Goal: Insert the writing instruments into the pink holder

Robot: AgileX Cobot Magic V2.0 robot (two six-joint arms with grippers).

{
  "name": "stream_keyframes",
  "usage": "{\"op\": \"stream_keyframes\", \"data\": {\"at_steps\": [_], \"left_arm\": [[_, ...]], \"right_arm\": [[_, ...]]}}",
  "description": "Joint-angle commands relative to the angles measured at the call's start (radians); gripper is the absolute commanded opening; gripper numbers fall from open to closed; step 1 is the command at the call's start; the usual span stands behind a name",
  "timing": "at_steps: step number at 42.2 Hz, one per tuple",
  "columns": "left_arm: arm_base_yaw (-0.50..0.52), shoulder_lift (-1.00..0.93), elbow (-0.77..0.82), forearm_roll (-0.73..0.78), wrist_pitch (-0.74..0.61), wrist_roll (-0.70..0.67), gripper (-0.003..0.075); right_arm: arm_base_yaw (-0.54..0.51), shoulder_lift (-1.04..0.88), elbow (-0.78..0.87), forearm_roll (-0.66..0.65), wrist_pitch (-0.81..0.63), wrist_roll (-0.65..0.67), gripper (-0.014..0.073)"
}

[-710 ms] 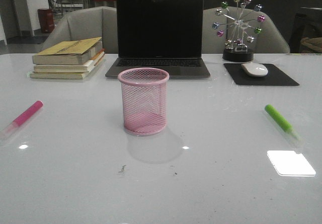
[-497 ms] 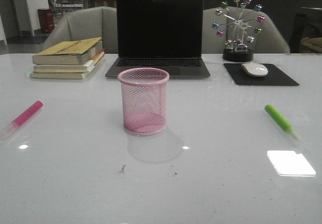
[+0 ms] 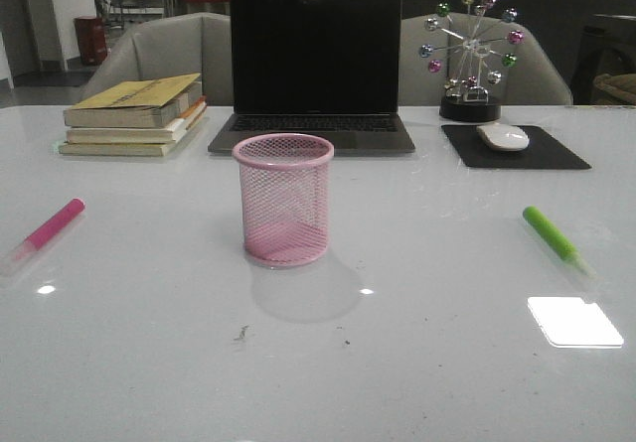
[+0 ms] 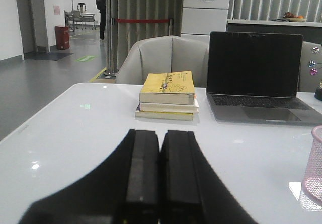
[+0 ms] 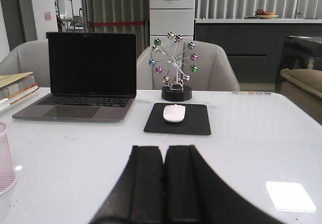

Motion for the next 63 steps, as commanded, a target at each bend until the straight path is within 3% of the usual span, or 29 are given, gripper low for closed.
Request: {"op": "stream_keyframes", "data": {"at_steps": [1,7,16,25,33,47,59,63], "left_arm": [[-0.001,-0.018,0.000,-0.006,-0.113,-0.007,0.0092],[-0.003,-0.018,-0.028,-0.006,-0.194,-0.007,0.0092],[-0.003,0.007,-0.223,-0.006,-0.153,-0.007,0.0092],[-0.003,0.150,-0.458,-0.006,0.011,-0.007,0.0092],[-0.003,0.333,-0.625,-0.006,0.274,-0.007,0.0092],[-0.003,0.556,-0.638,-0.006,0.559,-0.007,0.0092],[-0.003,0.679,-0.638,0.000,0.592,-0.007,0.0094],[-0.003,0.709,-0.638,0.000,0.596,-0.007,0.0155]], "right_arm": [[-0.003,-0.022,-0.014,0.001,-0.133,-0.010,0.0058],[-0.003,-0.022,-0.068,0.001,-0.160,-0.010,0.0058],[-0.003,0.010,-0.301,0.001,-0.015,-0.010,0.0058],[-0.003,0.163,-0.522,0.001,0.135,-0.010,0.0058],[-0.003,0.318,-0.671,0.001,0.346,-0.010,0.0058],[-0.003,0.561,-0.680,0.001,0.593,-0.010,0.0058],[-0.003,0.726,-0.680,0.001,0.702,-0.010,0.0060],[-0.003,0.772,-0.680,0.001,0.744,-0.010,0.0127]]}}
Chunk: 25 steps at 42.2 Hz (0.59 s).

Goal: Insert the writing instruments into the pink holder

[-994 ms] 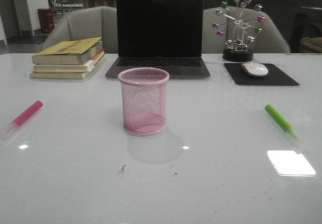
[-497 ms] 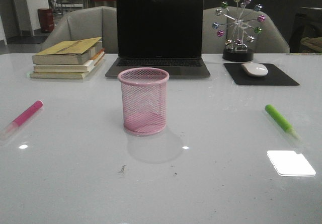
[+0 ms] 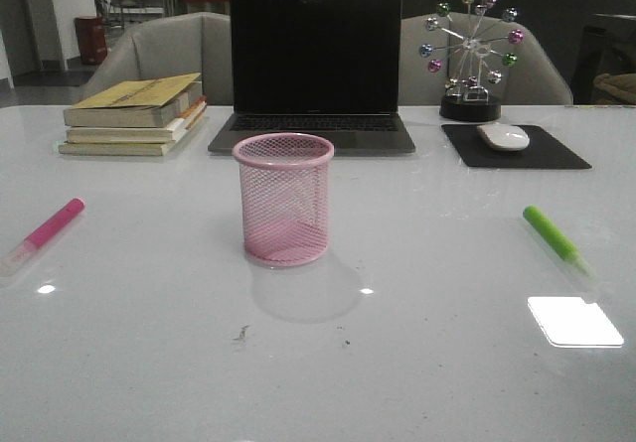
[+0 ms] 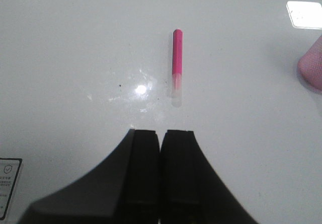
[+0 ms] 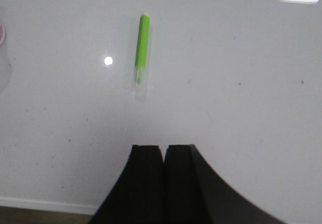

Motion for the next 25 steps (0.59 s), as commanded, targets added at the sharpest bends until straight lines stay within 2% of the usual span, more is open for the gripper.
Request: {"op": "stream_keyframes", "data": {"at_steps": [1,6,8,10,19,25], "left_arm": [[-0.003,0.031,-0.036,0.000,-0.056,-0.007,0.0187],[-0.003,0.055,-0.036,0.000,-0.056,-0.007,0.0440],[-0.003,0.059,-0.036,0.000,-0.053,-0.007,0.0528],[-0.003,0.061,-0.036,-0.006,-0.053,-0.007,0.0568],[-0.057,0.061,-0.036,0.000,-0.049,-0.007,0.0531],[-0.092,0.066,-0.036,0.000,-0.049,-0.007,0.0500]], "right_arm": [[-0.003,0.044,-0.032,0.001,-0.016,-0.010,0.0167],[-0.003,0.106,-0.032,0.001,-0.024,-0.010,0.0442],[-0.003,0.129,-0.032,0.001,-0.037,-0.010,0.0507],[-0.003,0.159,-0.035,0.001,-0.050,-0.010,0.0535],[0.028,0.328,-0.141,0.015,-0.027,-0.010,0.0463],[0.069,0.470,-0.244,0.017,-0.018,-0.010,0.0446]]}}
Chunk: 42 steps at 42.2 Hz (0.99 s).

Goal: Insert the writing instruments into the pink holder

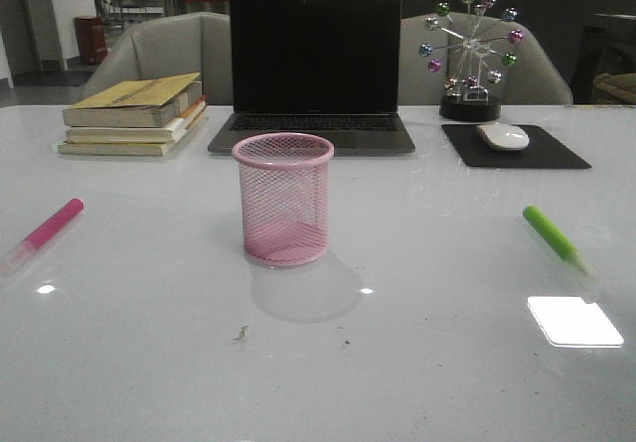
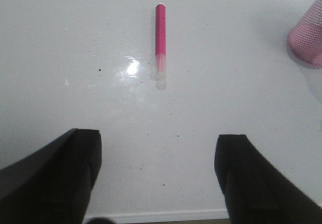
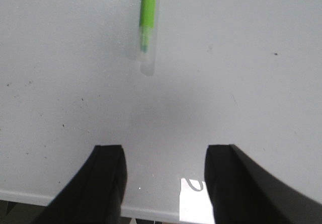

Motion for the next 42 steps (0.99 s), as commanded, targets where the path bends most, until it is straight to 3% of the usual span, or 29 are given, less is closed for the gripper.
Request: {"op": "stream_keyframes", "data": {"at_steps": [1,13,25,42], "left_arm": [[-0.024,0.009,-0.035,0.000,-0.052,-0.007,0.0494],[-0.023,0.021,-0.035,0.000,-0.050,-0.007,0.0437],[-0.023,0.021,-0.035,0.000,-0.050,-0.007,0.0433],[-0.023,0.021,-0.035,0.000,-0.050,-0.007,0.0433]], "right_arm": [[0.021,0.086,-0.109,0.008,-0.027,-0.010,0.0446],[0.025,0.407,-0.351,0.016,0.030,-0.010,0.0446],[0.024,0.656,-0.541,0.016,0.039,-0.010,0.0446],[0.024,0.852,-0.714,0.016,0.075,-0.010,0.0445]]}}
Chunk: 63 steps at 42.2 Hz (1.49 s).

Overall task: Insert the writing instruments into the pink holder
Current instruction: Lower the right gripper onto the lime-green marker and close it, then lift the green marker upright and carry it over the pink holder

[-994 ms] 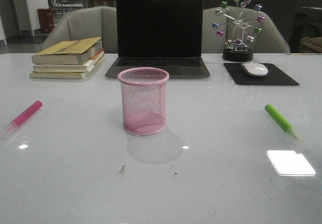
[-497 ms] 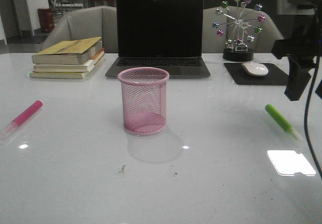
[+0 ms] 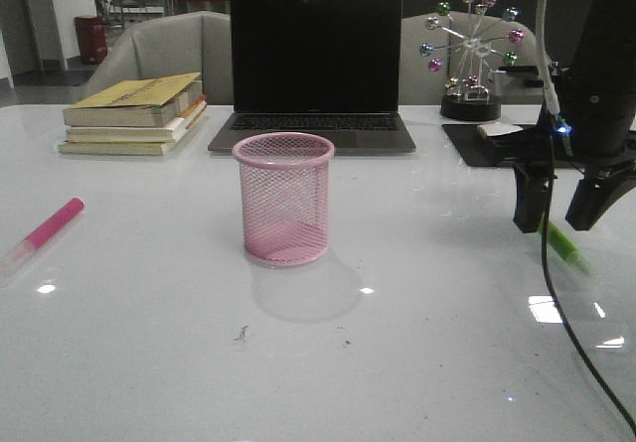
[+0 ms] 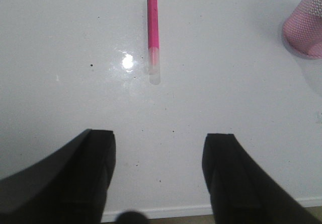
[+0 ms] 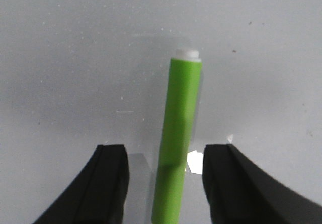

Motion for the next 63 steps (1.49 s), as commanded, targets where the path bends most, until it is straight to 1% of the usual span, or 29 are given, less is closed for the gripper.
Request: {"op": "stream_keyframes", "data": {"at_steps": [1,7,16,24,27,33,41,43,49,56,60,63], "left_arm": [[-0.006,0.000,-0.035,0.000,-0.054,-0.007,0.0433],[-0.006,0.000,-0.035,0.000,-0.054,-0.007,0.0433],[-0.006,0.000,-0.035,0.000,-0.054,-0.007,0.0433],[-0.006,0.000,-0.035,0.000,-0.054,-0.007,0.0433],[-0.006,0.000,-0.035,0.000,-0.054,-0.007,0.0433],[-0.006,0.000,-0.035,0.000,-0.054,-0.007,0.0433],[-0.006,0.000,-0.035,0.000,-0.054,-0.007,0.0433],[-0.006,0.000,-0.035,0.000,-0.054,-0.007,0.0433],[-0.006,0.000,-0.035,0.000,-0.054,-0.007,0.0433],[-0.006,0.000,-0.035,0.000,-0.054,-0.007,0.0433],[-0.006,0.000,-0.035,0.000,-0.054,-0.007,0.0433],[-0.006,0.000,-0.035,0.000,-0.054,-0.007,0.0433]], "right_arm": [[0.000,-0.023,-0.060,0.006,-0.001,-0.010,0.0445],[0.000,-0.002,-0.079,0.006,0.003,-0.010,0.0433],[0.000,-0.002,-0.079,0.006,0.006,-0.010,0.0257],[0.000,-0.002,-0.079,0.006,0.020,-0.010,0.0192],[0.000,-0.003,-0.079,0.006,0.020,-0.010,0.0178],[0.002,-0.033,-0.091,0.006,0.012,-0.010,0.0178],[0.061,-0.171,-0.088,0.006,-0.098,-0.010,0.0178],[0.089,-0.212,-0.076,0.006,-0.146,-0.010,0.0178],[0.176,-0.358,0.040,0.006,-0.406,-0.010,0.0178],[0.270,-0.528,0.288,0.006,-0.852,-0.010,0.0178],[0.329,-0.582,0.419,0.006,-1.101,-0.010,0.0178],[0.370,-0.584,0.498,0.006,-1.283,-0.010,0.0178]]}}
